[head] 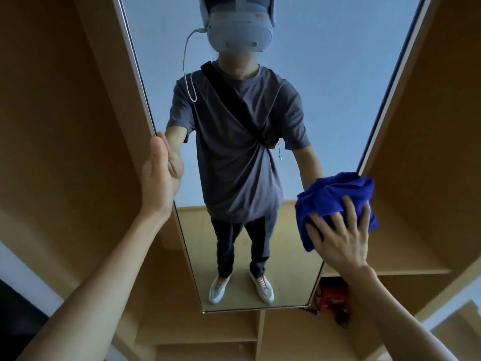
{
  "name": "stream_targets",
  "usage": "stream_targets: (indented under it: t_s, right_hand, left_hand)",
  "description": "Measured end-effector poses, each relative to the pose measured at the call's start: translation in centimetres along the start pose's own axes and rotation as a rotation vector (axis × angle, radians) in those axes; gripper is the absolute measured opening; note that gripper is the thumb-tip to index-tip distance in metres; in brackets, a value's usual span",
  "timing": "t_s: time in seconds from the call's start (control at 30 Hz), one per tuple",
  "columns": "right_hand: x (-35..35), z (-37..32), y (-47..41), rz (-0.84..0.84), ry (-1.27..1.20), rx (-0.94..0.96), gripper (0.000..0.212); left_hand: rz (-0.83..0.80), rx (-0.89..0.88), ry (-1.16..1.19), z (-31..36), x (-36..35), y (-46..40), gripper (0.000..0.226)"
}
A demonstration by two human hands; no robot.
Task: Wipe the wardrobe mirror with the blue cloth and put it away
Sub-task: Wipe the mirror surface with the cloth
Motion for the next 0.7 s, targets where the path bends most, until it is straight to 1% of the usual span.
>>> stream_targets:
  t_s: [0.07,0.13,0.17,0.2,0.23,0.3,0.37,0.4,0.47,0.53,0.57,0.63,0.7]
  right_hand:
    - [0.0,0.1,0.1,0.001,-0.074,-0.075,0.019]
    - [0.1,-0.9,0.2,-0.016,-0.181,-0.181,0.024]
    - [0.2,-1.8,0.2,-0.026,-0.229,-0.221,0.027]
    - [0.4,-3.0,0.0,-0.035,-0.265,-0.235,0.028]
    - [0.5,-4.6,-0.1,-0.046,-0.288,-0.213,0.028]
    - [0.4,-8.7,-0.2,-0.097,-0.293,-0.08,0.03]
    - [-0.4,-13.5,1.0,-0.175,-0.27,0.11,0.049]
    - [-0.9,-16.0,2.1,-0.224,-0.247,0.215,0.057]
    - [-1.9,-21.2,5.1,-0.336,-0.153,0.438,0.064]
    - [-2.8,-25.3,8.3,-0.44,-0.036,0.639,0.062]
    - [-3.2,-26.7,9.6,-0.497,0.004,0.713,0.057]
    - [-3.5,-27.7,10.5,-0.574,0.039,0.774,0.052]
    - [-3.4,-27.0,10.0,-0.56,0.05,0.775,0.051]
  left_hand:
    - [0.008,0.017,0.012,-0.2,0.2,0.0,0.057]
    - [0.005,0.072,0.02,-1.1,0.4,0.7,0.06]
    - [-0.013,0.101,0.008,-1.8,0.4,1.5,0.068]
    - [-0.034,0.127,-0.02,-2.7,0.4,2.7,0.077]
    - [-0.053,0.146,-0.055,-3.5,0.5,4.0,0.08]
    - [-0.089,0.17,-0.101,-4.7,0.7,6.1,0.068]
    - [-0.125,0.191,-0.094,-5.4,0.8,6.7,0.053]
    - [-0.145,0.192,-0.083,-5.5,0.9,6.6,0.052]
    - [-0.173,0.191,-0.065,-5.1,0.9,6.3,0.057]
    - [-0.185,0.184,-0.025,-5.1,0.7,6.2,0.059]
    - [-0.183,0.211,-0.006,-5.4,0.6,6.3,0.063]
    - [-0.179,0.242,-0.008,-6.0,0.6,6.5,0.056]
    - [-0.168,0.236,-0.037,-6.0,0.7,6.4,0.042]
Point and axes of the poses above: each hand's wrist, its own y-axis away from the middle knuckle, its own x-axis out of the back of the hand, z = x × y, the point moved 10 cm from there along -y, towards the middle knuckle, and after that the axes turned 13 degrees about -x, right-handed, at the moved point
